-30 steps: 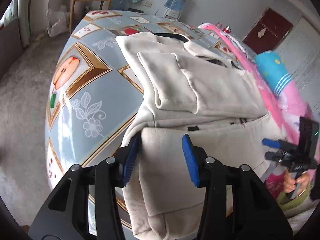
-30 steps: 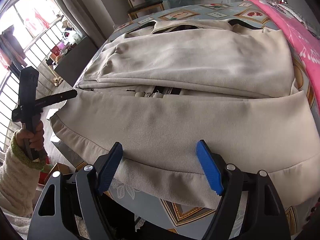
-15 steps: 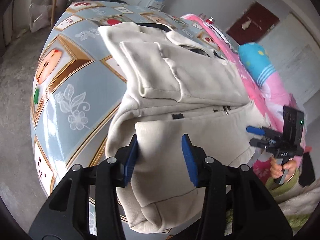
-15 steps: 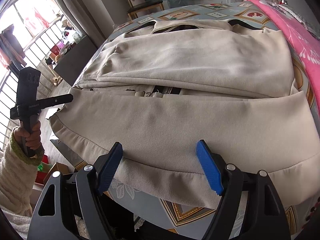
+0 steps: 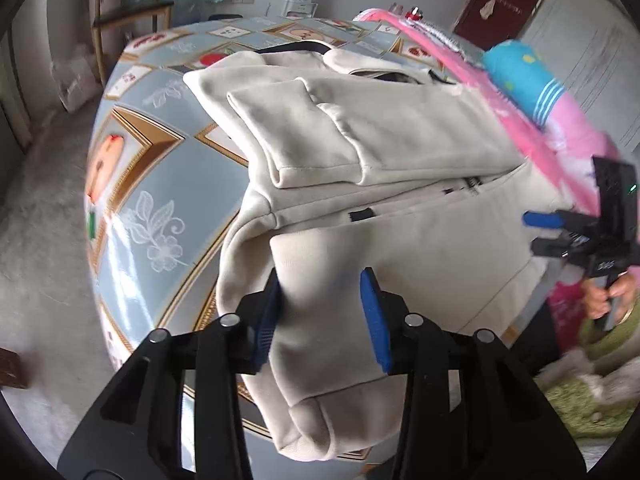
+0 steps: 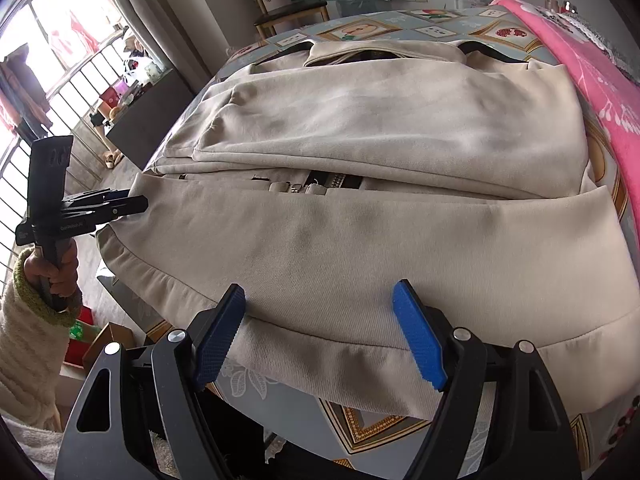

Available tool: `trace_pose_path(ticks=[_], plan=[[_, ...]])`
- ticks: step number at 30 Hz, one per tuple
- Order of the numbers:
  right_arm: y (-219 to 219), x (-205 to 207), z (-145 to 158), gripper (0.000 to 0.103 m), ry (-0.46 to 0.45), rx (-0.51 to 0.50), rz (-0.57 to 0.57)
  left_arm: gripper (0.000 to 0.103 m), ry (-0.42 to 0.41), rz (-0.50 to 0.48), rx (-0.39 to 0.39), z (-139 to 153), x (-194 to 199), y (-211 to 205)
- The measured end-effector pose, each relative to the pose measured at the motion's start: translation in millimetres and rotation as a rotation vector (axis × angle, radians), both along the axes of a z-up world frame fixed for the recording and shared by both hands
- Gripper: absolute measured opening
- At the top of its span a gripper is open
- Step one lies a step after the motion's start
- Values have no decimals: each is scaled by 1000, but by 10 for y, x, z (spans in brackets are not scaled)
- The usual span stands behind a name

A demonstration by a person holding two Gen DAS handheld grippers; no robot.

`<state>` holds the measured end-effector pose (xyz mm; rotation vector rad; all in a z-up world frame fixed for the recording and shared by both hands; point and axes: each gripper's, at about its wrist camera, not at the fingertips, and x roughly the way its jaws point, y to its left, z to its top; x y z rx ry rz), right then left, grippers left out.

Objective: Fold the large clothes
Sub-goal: 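Lower the left gripper onto the jacket's sleeve cuff and close it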

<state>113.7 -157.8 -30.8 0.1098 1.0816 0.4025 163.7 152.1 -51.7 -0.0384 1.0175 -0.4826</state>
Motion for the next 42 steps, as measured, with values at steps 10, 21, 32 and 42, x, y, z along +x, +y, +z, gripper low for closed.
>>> trace_pose_path(ticks=[10, 21, 32, 42], plan=[[-8, -3, 0, 75, -8, 0, 9, 34, -46, -39, -108, 168, -232, -39], [-12, -15, -6, 75, -15, 5, 12, 36, -48, 33, 60, 65, -111, -192], [-13, -13, -6, 75, -16, 6, 21, 38, -5, -13, -6, 22, 12, -57], [-10, -17, -5, 75, -18, 3, 23, 40, 11, -120, -6, 141, -170, -110]])
